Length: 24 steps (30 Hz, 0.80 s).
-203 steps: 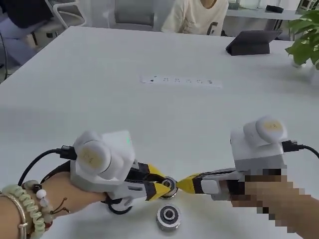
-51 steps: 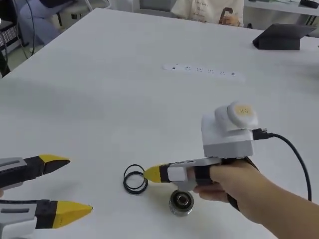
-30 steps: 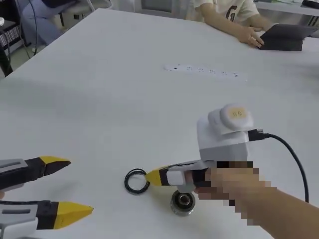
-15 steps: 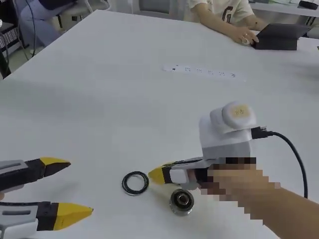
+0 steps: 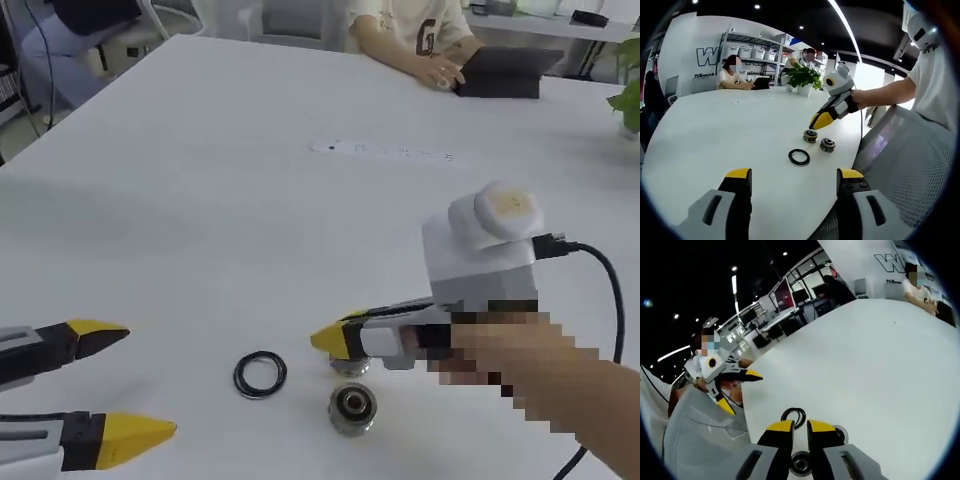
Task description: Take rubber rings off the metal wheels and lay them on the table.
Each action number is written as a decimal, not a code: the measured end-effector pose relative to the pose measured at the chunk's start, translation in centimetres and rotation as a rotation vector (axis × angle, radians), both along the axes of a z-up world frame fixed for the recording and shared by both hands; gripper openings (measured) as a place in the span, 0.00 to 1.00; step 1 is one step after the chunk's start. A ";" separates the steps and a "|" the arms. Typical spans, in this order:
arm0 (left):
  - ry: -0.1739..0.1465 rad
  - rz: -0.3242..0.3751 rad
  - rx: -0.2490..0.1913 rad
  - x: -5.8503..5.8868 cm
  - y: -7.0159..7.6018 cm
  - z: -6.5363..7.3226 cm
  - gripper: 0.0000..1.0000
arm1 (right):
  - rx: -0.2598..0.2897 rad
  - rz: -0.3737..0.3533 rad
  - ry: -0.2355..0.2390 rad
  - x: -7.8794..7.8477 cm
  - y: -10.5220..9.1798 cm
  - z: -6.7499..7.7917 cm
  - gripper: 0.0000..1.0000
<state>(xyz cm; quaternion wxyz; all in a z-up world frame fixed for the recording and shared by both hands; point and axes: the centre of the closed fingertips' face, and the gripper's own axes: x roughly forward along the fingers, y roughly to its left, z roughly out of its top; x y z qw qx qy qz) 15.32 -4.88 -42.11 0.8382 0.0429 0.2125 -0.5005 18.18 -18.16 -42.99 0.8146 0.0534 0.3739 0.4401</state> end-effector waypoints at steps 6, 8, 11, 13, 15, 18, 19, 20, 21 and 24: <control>-0.006 -0.007 -0.004 -0.1 -0.2 0.6 0.70 | -0.004 -0.001 -0.032 -0.7 -1.6 1.1 0.15; -0.007 -0.007 -0.003 -0.1 -0.2 0.7 0.71 | -0.001 0.004 -0.041 -1.1 -2.1 1.4 0.17; -0.010 -0.011 -0.001 -0.2 -0.2 0.9 0.72 | -0.023 0.024 -0.057 -1.8 -2.9 1.5 0.23; -0.010 -0.013 0.001 -0.3 -0.2 1.0 0.73 | -0.042 0.036 -0.078 -2.2 -3.4 1.5 0.26; -0.008 -0.014 0.004 -0.4 -0.1 1.0 0.74 | -0.057 0.038 -0.092 -2.5 -3.8 1.5 0.31; -0.006 -0.016 0.002 -0.6 -0.1 1.1 0.76 | -0.093 0.064 -0.114 -3.4 -4.7 1.2 0.39; -0.004 -0.017 0.004 -0.6 -0.1 1.1 0.76 | -0.104 0.071 -0.120 -3.7 -5.0 1.1 0.40; -0.002 -0.019 0.008 -0.7 -0.1 1.1 0.77 | -0.115 0.079 -0.126 -4.1 -5.4 0.9 0.42; -0.003 -0.022 0.012 -0.7 -0.1 1.0 0.77 | -0.119 0.081 -0.132 -4.3 -5.6 0.8 0.44; 0.000 -0.023 0.011 -0.8 0.1 1.2 0.79 | -0.126 0.083 -0.146 -4.8 -6.3 0.8 0.50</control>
